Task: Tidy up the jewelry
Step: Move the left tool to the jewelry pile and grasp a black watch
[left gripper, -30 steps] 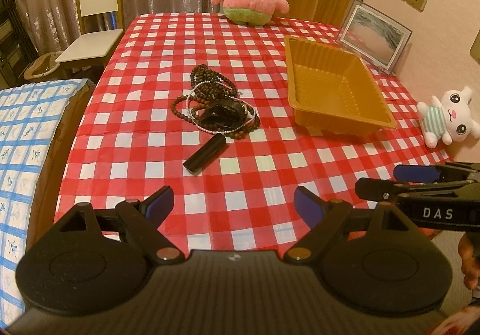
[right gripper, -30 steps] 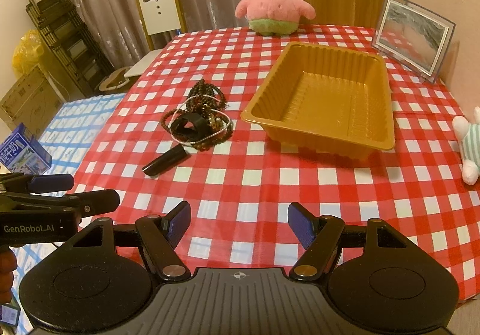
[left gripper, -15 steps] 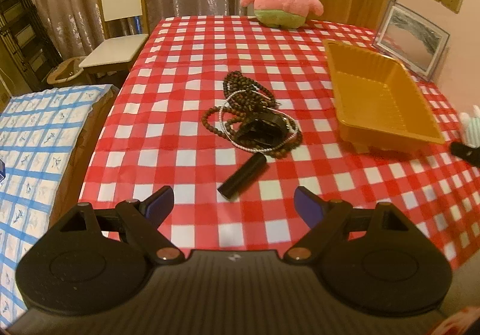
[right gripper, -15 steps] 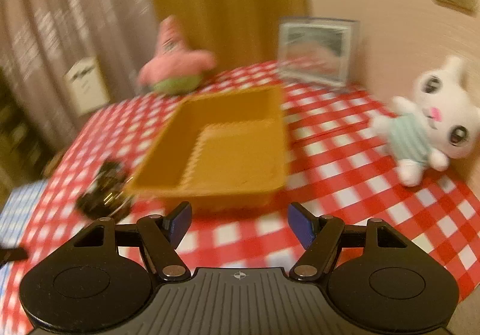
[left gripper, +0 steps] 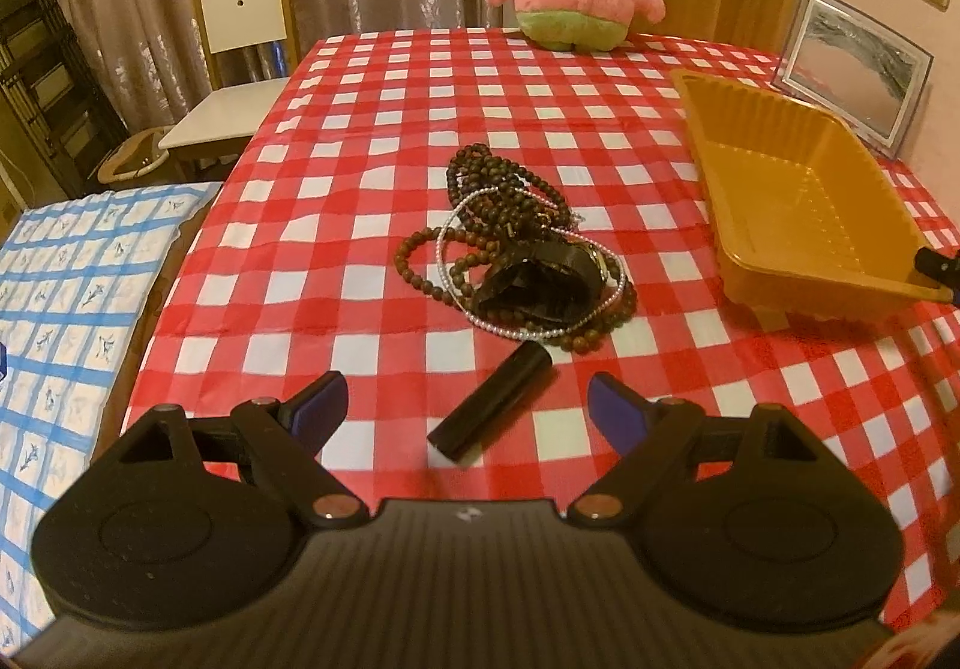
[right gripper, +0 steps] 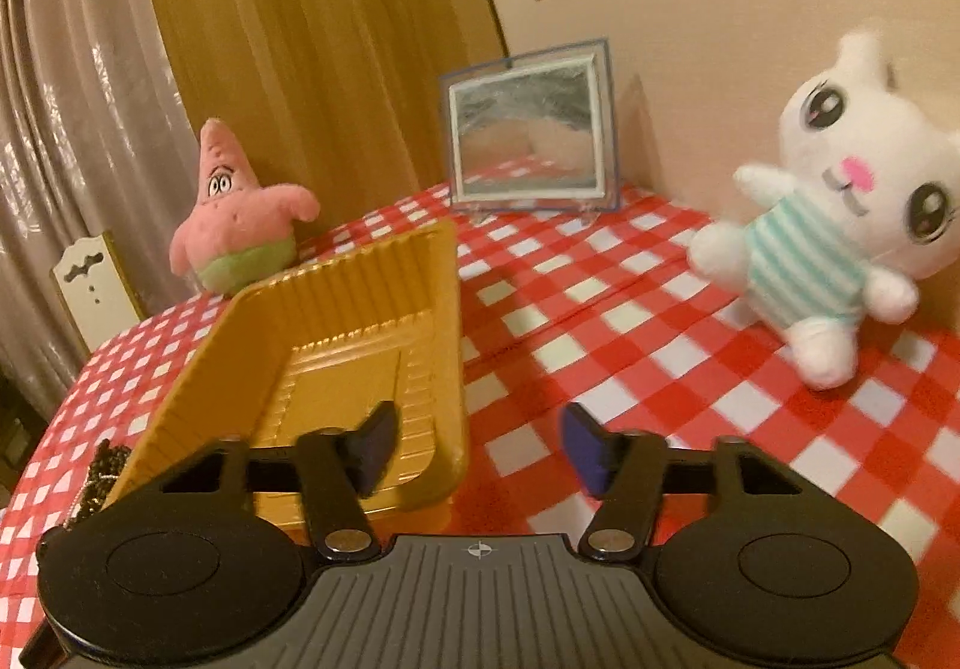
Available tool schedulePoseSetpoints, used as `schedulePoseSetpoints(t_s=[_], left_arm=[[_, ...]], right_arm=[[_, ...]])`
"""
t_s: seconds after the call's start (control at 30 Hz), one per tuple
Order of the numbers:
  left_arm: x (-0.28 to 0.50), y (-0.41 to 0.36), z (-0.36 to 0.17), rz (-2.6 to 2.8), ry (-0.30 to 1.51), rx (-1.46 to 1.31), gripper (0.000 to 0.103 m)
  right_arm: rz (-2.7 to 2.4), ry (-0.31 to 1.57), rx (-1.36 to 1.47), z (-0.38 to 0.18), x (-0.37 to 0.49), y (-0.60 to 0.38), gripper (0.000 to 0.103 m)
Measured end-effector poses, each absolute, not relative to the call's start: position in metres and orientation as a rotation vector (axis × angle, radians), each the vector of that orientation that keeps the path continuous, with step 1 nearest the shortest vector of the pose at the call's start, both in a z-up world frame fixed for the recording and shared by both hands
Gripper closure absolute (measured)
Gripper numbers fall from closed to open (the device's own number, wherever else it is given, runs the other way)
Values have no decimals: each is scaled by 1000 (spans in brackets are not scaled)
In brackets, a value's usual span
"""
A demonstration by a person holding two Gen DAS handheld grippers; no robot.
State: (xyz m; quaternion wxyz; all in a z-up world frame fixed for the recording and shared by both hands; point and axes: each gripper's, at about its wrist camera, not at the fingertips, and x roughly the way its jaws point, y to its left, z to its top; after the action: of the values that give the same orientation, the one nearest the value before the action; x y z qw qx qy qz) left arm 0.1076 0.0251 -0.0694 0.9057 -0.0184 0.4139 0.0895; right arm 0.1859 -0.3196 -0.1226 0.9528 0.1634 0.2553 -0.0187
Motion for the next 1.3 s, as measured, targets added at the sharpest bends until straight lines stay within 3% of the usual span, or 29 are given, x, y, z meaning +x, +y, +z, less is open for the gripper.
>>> schedulePoseSetpoints(t_s=[0.2, 0.27, 0.43, 0.8, 1.17, 1.3], left_arm=[[121, 28, -76, 201, 867, -39, 17], [124, 28, -78, 205, 872, -35, 17], [129, 29, -83, 207, 889, -39, 17], [135, 23, -93, 150, 907, 12, 25], [144, 25, -116, 106, 936, 65, 56], [145, 25, -121, 84, 950, 68, 75]], right_arm=[[-52, 514, 377, -140, 204, -312, 64], [-40, 522, 383, -142, 211, -310, 82], [-18, 531, 358, -143, 221, -305, 99], [103, 538, 138, -115, 230, -307, 99], [170, 565, -19, -95, 224, -295, 99], [167, 570, -40, -91, 226, -291, 99]])
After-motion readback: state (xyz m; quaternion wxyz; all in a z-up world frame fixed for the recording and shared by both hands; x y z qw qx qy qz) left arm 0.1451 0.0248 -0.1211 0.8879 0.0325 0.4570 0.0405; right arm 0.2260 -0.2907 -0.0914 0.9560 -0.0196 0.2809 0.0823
